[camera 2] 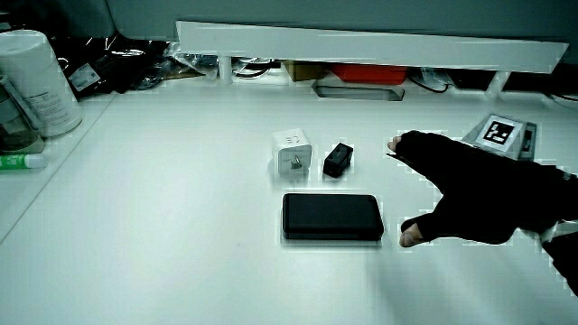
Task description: Pick battery
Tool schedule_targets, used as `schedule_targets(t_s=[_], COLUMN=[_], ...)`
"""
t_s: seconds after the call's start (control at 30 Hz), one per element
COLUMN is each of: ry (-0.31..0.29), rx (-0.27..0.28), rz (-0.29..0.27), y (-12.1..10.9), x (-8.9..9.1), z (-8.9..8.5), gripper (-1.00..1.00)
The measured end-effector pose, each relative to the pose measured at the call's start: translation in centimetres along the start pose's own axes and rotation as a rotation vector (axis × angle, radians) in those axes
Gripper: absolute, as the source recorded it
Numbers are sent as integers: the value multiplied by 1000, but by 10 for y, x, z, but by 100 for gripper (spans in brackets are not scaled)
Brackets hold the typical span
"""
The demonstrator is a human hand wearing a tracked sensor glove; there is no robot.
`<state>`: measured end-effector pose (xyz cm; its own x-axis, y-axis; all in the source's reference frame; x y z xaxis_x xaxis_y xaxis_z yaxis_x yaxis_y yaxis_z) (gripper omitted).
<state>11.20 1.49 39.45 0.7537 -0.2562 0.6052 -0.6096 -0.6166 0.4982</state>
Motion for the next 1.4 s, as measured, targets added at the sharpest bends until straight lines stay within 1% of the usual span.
schedule_targets(t_s=[0.17, 0.2, 0.27, 0.33, 0.37, 0.43, 0.77, 0.87, 0.9, 0.97, 1.0, 1.03, 1.1, 1.17, 1.2, 1.23, 1.27, 1.3, 1.33, 1.37, 1.4], ry=[4, -10, 3, 1, 3, -1, -3, -10, 4, 2, 6, -3, -1, -6, -2, 1, -2, -5, 14, -1, 11], rx=[-13, -30, -36, -41, -53, -61, -146, -163, -173, -196, -200, -200, -202, -225, -228, -236, -249, -247, -263, -266, -261], rz=[3, -14, -5, 8, 5, 9, -44, -59, -60, -94, -90, -102, -96, -125, -116, -140, -140, -153, -147, -164, -151], y=[20, 25, 32, 41, 45, 55, 99, 108, 111, 121, 124, 126, 129, 137, 138, 142, 145, 149, 150, 152, 152], x=[-4, -4, -11, -14, -17, -17, -18, -15, -15, -9, -11, -11, -13, -9, -11, -9, -9, -6, -7, -5, -6], z=[-3, -4, -1, -4, -4, -10, -38, -47, -49, -57, -58, -59, -62, -70, -71, -76, -80, -84, -85, -89, -90], gripper=[0, 0, 0, 0, 0, 0, 0, 0, 0, 0, 0, 0, 0, 0, 0, 0, 0, 0, 0, 0, 0])
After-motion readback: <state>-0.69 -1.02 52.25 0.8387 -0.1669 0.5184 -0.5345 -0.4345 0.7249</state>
